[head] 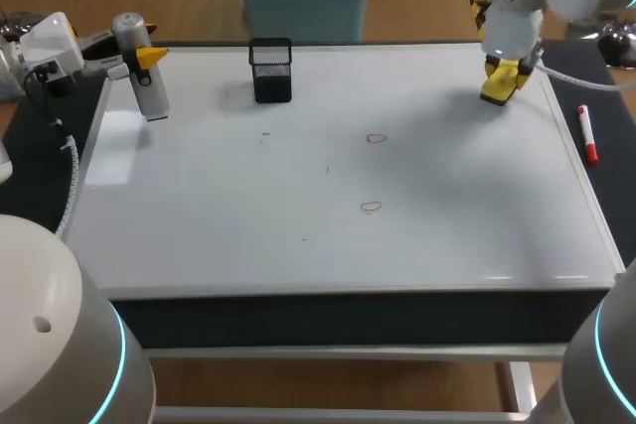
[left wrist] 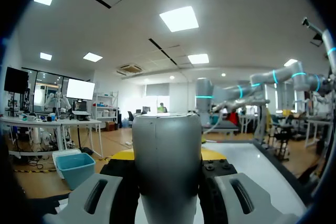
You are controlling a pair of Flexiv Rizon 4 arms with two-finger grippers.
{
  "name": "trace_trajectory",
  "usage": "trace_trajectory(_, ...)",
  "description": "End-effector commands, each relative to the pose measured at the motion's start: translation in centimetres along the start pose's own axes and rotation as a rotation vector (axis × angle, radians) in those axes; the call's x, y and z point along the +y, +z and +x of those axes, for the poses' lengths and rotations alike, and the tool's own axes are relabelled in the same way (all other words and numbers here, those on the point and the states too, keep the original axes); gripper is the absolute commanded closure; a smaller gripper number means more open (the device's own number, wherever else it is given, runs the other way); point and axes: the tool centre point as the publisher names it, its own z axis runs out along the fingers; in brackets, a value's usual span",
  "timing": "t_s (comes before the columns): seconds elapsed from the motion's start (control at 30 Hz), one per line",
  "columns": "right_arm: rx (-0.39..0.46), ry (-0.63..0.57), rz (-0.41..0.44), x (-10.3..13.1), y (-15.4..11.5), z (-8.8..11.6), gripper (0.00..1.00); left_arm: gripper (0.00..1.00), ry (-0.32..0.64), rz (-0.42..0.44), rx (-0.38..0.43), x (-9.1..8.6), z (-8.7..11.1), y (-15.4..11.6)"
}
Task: Pick up the inspection probe, press it on each red-marked spot on the whiteboard one by one, put down the probe, pick up the eraser, and wipe off all the red marks.
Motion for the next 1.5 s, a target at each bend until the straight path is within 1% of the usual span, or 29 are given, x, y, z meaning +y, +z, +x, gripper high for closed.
trace_trajectory(0.03,0.001,0.004,-0.011,-1.1,-0.1,-0.1,1.00,1.00,0.001,0.000,0.000,-0.1,0.0,0.1)
trace_trajectory(0.07,-0.016,0.006,-0.017,-1.2,-0.1,0.0,1.00,1.00,0.001,0.000,0.000,-0.1,0.0,0.1)
trace_trajectory(0.13,-0.018,0.028,-0.013,-1.4,-0.2,0.1,1.00,1.00,0.001,0.000,0.000,-0.1,0.0,0.1)
trace_trajectory(0.17,-0.047,0.016,-0.023,-1.5,-0.2,0.2,1.00,1.00,0.001,0.000,0.000,-0.1,0.0,0.1)
trace_trajectory(1.03,-0.047,0.016,-0.023,-1.5,-0.2,0.2,1.00,1.00,0.001,0.000,0.000,-0.1,0.0,0.1)
trace_trajectory(1.1,-0.047,0.016,-0.023,-1.5,-0.2,0.2,1.00,1.00,0.012,-0.004,0.036,0.1,1.4,1.5)
trace_trajectory(1.17,-0.047,0.016,-0.023,-1.5,-0.2,0.2,1.00,1.00,0.009,-0.032,0.064,0.4,2.6,2.9)
trace_trajectory(1.23,-0.047,0.016,-0.023,-1.5,-0.2,0.2,1.00,1.00,0.007,-0.022,0.094,0.6,3.9,4.2)
trace_trajectory(1.27,-0.047,0.016,-0.023,-1.5,-0.2,0.2,1.00,1.00,-0.015,-0.016,0.102,0.6,4.5,4.7)
trace_trajectory(1.37,-0.047,0.016,-0.023,-1.5,-0.2,0.2,1.00,1.00,-0.015,-0.006,0.145,0.7,6.6,6.4)
trace_trajectory(1.5,-0.047,0.016,-0.023,-1.5,-0.2,0.2,1.00,1.00,-0.018,0.004,0.224,0.8,9.3,9.2)
